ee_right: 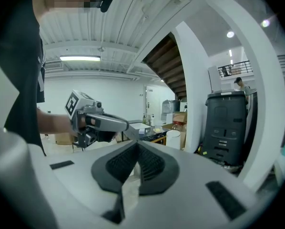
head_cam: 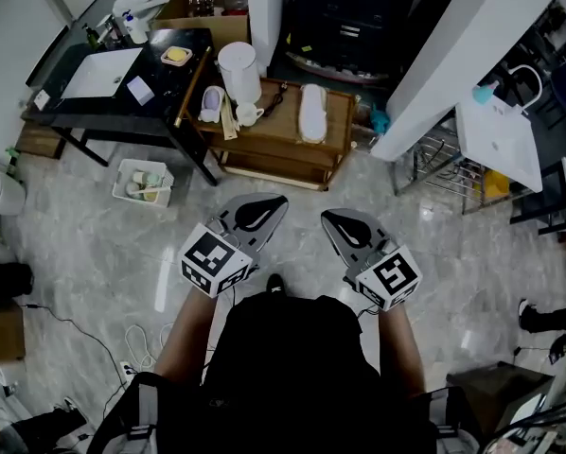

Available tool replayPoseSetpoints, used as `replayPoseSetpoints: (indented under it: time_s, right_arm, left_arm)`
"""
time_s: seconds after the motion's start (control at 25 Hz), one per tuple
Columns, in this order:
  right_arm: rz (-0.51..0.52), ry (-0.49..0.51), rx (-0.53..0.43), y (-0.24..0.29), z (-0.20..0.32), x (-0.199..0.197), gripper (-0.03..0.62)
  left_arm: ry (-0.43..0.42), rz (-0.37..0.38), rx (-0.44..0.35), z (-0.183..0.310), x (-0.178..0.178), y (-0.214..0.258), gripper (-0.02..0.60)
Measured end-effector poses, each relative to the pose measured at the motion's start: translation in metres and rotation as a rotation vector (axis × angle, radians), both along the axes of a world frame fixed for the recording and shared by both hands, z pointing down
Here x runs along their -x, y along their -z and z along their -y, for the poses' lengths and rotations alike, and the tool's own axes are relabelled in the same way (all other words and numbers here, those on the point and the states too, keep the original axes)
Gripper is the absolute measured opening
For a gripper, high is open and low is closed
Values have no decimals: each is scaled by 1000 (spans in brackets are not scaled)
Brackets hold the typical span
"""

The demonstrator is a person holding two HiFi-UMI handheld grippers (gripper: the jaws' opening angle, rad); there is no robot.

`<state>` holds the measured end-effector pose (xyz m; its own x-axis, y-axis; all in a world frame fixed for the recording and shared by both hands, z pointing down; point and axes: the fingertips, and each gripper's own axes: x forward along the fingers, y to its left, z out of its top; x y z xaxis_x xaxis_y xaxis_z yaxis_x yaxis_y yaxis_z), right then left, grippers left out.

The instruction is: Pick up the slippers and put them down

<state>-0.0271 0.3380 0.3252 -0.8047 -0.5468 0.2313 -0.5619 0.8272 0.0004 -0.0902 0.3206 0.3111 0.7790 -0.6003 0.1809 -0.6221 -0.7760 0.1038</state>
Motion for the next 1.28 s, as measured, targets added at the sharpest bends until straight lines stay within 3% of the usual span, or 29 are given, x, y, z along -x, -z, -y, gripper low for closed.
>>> replayPoseSetpoints:
  time_s: [0.64, 1.28]
  right_arm:
    - [-95, -48, 23, -26, 26, 28, 8]
    - [-78, 2, -1, -24, 81, 33, 8]
  left_arm:
    - [-30, -10, 35, 23, 32, -12, 12]
    - [19, 0, 42, 61, 35, -17, 12]
